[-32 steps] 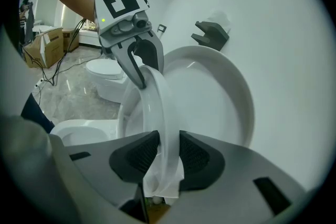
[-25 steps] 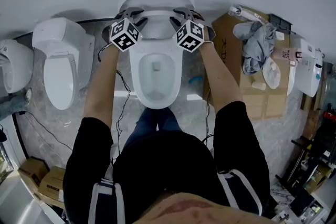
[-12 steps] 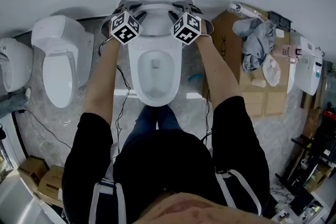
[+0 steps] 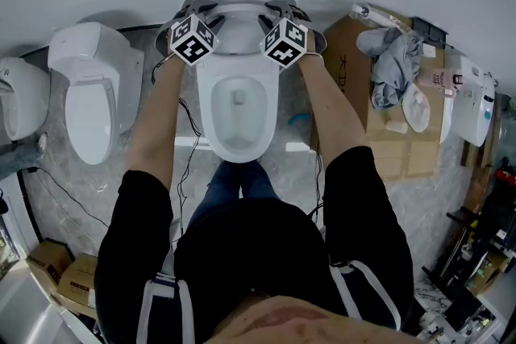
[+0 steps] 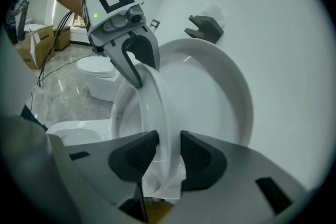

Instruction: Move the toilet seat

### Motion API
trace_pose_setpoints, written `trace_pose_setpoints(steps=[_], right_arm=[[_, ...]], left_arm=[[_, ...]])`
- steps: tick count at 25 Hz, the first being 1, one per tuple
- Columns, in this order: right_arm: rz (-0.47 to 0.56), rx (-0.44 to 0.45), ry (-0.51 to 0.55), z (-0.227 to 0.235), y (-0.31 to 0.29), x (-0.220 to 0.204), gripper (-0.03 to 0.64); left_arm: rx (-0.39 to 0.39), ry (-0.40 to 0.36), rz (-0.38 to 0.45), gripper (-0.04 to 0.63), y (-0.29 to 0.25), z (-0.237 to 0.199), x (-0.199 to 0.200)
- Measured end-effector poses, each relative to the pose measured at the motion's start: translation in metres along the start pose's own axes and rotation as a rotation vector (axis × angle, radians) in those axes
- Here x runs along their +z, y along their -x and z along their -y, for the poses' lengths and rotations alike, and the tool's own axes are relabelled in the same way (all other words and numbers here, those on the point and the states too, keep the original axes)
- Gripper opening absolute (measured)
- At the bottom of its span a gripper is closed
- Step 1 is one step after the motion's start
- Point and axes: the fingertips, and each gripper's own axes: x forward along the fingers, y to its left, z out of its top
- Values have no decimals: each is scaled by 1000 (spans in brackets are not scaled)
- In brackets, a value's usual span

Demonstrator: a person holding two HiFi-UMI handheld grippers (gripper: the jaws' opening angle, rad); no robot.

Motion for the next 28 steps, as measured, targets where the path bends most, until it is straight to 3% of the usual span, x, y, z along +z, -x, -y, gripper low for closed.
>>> trace_pose_setpoints(steps=[4,6,13,15,17,21,28], right_arm=[[32,12,-137,3,5,-3,149],[43,8,-184,3,10,-3,199],[112,-86,-204,2,32,13,198],[134,-129,-206,2,43,21,162],[164,-173,-219,3,56,30,116],[233,-248,-329,3,86,46,52],[314,-364,-477,-9,152,59,23]], left_arm=[[3,44,-2,156,1,0,-1],[27,84,-3,180,4,-3,-2],[156,130,90,189,34,-9,11],[202,139,137,163,49,-10,22],[255,158,185,94,66,-9,33],[342,227,282,12,101,-2,51],[433,316,398,7,169,31,69]])
